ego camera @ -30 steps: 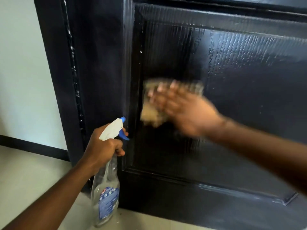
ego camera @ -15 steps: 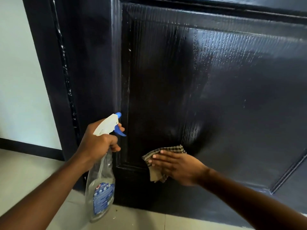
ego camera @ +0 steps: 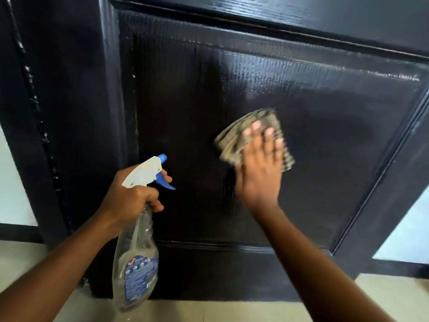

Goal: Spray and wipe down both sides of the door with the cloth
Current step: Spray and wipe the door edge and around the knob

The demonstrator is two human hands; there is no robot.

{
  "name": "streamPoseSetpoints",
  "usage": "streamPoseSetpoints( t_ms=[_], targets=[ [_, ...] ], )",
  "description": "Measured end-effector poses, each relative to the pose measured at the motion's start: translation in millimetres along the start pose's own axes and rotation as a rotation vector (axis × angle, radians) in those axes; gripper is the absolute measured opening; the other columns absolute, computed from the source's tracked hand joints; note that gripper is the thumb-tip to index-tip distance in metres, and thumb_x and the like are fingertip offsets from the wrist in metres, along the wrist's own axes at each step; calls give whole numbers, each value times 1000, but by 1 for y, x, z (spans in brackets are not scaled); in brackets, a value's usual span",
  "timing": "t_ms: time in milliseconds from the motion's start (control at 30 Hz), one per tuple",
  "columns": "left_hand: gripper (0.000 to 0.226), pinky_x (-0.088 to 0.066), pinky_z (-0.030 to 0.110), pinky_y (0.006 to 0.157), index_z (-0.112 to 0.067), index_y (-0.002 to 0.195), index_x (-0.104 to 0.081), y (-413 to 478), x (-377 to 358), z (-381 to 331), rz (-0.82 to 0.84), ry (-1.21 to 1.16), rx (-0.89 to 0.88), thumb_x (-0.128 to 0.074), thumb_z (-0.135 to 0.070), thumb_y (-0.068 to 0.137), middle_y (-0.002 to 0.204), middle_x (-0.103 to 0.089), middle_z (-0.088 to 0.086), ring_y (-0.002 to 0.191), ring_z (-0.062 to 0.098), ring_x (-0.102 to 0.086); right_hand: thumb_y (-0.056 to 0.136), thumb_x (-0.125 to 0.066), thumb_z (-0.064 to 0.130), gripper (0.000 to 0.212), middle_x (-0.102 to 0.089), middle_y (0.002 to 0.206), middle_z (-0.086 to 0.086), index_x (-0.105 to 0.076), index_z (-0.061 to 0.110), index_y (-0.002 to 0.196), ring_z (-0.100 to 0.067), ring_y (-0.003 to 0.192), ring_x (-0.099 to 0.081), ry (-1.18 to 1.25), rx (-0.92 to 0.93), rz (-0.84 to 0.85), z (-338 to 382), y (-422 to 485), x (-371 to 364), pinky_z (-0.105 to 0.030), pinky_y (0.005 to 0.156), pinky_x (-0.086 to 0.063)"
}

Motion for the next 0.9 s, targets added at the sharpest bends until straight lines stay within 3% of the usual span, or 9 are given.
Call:
streamPoseSetpoints(
  t_ms=[100,167,300,400,533,600,767,833,900],
  targets=[
    [44,-52,30,48,-1,94,-67,-3,-1,1,-2,-10,6,-53,7,54,97,-73,11,49,28,-59,87,-53,26,69,-21,158,-5,-29,13,151,-28,148,-17,-37,335,145,39,-64,-31,-45,121,-10],
    [40,-51,29,48,-1,95,-67,-4,5,2,-32,-29,15,-52,17,63,97,-73,12,48,26,-58,87,-53,26,70,-22,159,-3,-27,15,152,-22,149,-13,-76,370,172,26,-86,-36,-42,121,-8],
    [46,-52,27,47,-2,97,-67,-11,22,0,-77,10,10,-43,26,69,98,-73,11,47,24,-57,90,-44,30,70,-21,157,-7,-19,12,153,-22,150,1,-54,-12,57,-43,-70,-17,-42,122,-3],
    [48,-52,25,46,-1,98,-67,-16,36,-6,-83,43,-5,-43,27,68,98,-73,11,47,23,-58,98,-31,32,62,-16,159,-18,-20,4,152,-31,149,-4,77,-348,-93,-74,-44,8,-45,121,-1],
    [47,-52,25,45,1,99,-67,-13,45,-5,-109,77,-8,-45,27,66,98,-72,13,48,25,-58,97,-36,37,69,-10,160,-21,-19,-3,151,-39,148,-2,304,-786,-276,-87,-11,21,-46,119,3],
    [47,-50,24,43,1,96,-67,-9,38,-3,-111,67,5,-45,28,65,99,-72,15,47,26,-58,98,-39,36,66,-12,159,-23,-28,-5,148,-42,147,-5,235,-705,-222,-61,0,16,-49,120,-1],
    [44,-49,25,43,3,96,-66,-6,18,-8,-112,34,18,-45,26,66,98,-71,17,47,27,-58,95,-50,39,71,-19,160,-14,-22,6,152,-34,148,-7,59,-32,22,31,-13,-14,-48,121,-3],
    [44,-49,25,44,0,94,-66,-10,22,-8,-138,5,29,-45,25,65,98,-71,17,48,27,-58,93,-53,38,72,-22,158,-15,-25,6,151,-34,147,-11,30,-28,3,23,-20,-12,-48,120,-3],
    [44,-51,26,46,-2,93,-66,-17,32,-6,-175,-9,45,-45,23,64,97,-72,15,48,26,-59,93,-50,36,71,-22,158,-20,-24,2,151,-38,146,-13,31,-229,-48,-2,-18,-5,-50,119,-3]
  ],
)
Point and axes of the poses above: each hand's wrist, its own y-axis towards the middle knuckle, its own x-axis out of the back of the hand, z = x × y, the point moved 10 cm from there along y, towards the middle knuckle
